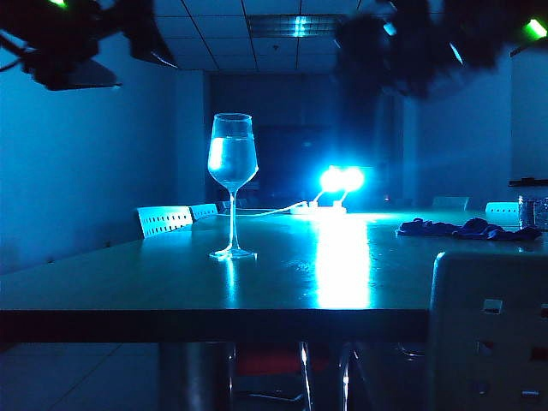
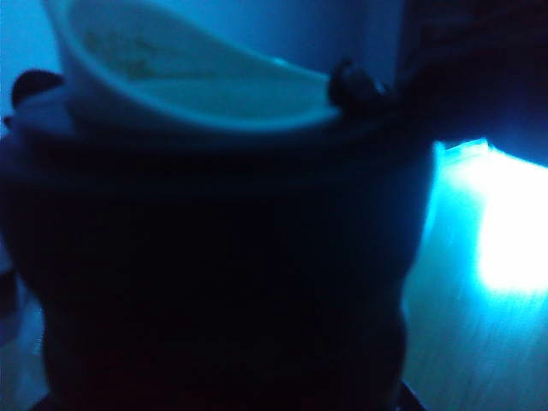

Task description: Pick up the black thermos cup, pour some water from it into the stemmed glass, and then put the thermos cup back on the table.

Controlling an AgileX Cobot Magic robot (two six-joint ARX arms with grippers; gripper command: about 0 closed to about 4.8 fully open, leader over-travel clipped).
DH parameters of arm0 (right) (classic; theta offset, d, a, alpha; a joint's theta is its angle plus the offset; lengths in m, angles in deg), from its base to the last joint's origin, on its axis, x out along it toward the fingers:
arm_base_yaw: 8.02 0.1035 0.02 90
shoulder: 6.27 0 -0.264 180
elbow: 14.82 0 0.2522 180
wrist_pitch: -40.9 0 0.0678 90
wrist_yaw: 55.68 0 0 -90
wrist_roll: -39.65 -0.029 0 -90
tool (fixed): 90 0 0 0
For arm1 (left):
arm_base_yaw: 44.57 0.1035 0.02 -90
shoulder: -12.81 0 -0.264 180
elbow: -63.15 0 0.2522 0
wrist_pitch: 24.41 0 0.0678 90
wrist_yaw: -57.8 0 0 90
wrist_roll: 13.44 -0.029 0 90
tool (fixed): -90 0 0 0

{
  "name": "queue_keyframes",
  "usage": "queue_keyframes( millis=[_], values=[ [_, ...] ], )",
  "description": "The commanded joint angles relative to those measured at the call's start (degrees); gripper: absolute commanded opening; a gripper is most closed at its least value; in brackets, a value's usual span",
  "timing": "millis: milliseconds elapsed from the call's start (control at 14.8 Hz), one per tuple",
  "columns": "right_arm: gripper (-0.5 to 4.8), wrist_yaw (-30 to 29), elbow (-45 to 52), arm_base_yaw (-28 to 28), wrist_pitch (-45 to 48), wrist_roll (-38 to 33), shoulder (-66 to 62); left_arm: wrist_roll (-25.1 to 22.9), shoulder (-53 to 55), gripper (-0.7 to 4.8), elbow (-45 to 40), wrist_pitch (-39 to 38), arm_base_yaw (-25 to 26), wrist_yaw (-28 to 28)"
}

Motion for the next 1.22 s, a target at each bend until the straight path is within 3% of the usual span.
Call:
queue_keyframes(
  millis=[68,271,542,745,949,1220],
  values=[
    [1.17,-0.07,-10.21,0.00,-5.81,7.15,-0.11,-0.02,5.79,4.79,7.67,-1.27,0.00,0.35],
    [1.17,-0.04,-18.80,0.00,-7.37,8.68,-5.07,-0.04,10.78,4.79,13.51,-5.55,0.00,0.94],
    [1.17,-0.33,-31.19,0.00,-8.74,9.70,-16.20,-1.95,14.19,4.79,15.41,-5.73,0.00,2.08],
    [1.17,-1.86,-40.81,0.20,-15.28,18.36,-23.02,-4.48,15.26,4.79,15.39,-5.90,0.00,3.56],
    [1.17,-2.54,-42.47,0.33,-16.06,22.47,-24.39,-4.48,15.26,4.79,15.41,-5.84,-0.02,4.57],
    [1.17,-3.10,-42.73,2.47,-16.02,33.66,-25.46,-3.98,17.40,4.79,16.39,-6.10,-1.64,5.29]
  ],
)
